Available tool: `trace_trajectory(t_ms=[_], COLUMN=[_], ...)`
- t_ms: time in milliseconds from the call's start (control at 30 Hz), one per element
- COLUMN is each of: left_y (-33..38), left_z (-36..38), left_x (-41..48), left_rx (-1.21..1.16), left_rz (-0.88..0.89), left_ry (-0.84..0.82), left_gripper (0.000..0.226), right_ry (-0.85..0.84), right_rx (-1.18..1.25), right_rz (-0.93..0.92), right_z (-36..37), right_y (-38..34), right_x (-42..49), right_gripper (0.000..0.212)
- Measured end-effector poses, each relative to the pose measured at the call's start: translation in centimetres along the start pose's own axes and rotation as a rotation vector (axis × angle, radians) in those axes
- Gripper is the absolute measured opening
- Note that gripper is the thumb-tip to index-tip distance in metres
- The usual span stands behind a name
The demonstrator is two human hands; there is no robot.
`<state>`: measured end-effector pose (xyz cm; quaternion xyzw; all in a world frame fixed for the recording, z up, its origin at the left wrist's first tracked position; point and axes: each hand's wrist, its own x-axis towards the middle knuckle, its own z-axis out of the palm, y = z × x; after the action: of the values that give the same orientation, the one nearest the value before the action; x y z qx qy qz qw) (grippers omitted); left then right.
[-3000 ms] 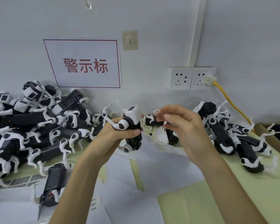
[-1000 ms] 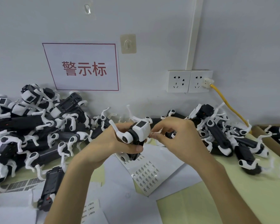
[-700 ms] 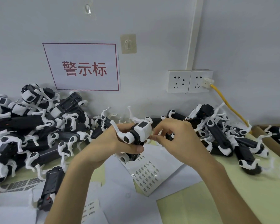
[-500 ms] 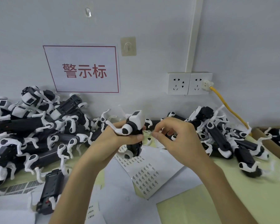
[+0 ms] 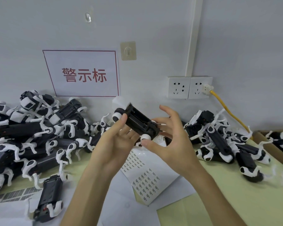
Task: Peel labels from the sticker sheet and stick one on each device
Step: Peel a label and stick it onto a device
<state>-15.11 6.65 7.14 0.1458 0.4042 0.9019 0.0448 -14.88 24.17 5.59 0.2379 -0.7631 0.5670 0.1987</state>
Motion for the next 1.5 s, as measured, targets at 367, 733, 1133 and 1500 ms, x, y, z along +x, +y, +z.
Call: trace_trajectory(t_ms=[367,733,1133,1500], left_y=[-1.3,-0.5,-1.3,-2.0], left_z=[0.9,0.4,-0.2,0.7], left_x=[-0.5,-0.9,-0.1,-0.5], left_rx=[0.527,0.999,0.645,0.734], left_rz=[0.070,-0.070,-0.035,0.021], left_ry=[0.499,-0.193,0.029,-0.049], left_gripper=[0.109,0.037,0.039,0.032], right_ry=[0.191,0.032,0.200,0.148], right_rx=[0.019,0.169,0.391,0.324], right_rz=[-0.029,0.091,0.216,0.243], right_z=[-1.1,-2.6,-3.2,-1.8], right_y=[-0.4,-0.8,-2.1,-2.5], right_x=[0.2,0.7,1.3,0.9], right_gripper=[0.085,0.069,0.036,0.006])
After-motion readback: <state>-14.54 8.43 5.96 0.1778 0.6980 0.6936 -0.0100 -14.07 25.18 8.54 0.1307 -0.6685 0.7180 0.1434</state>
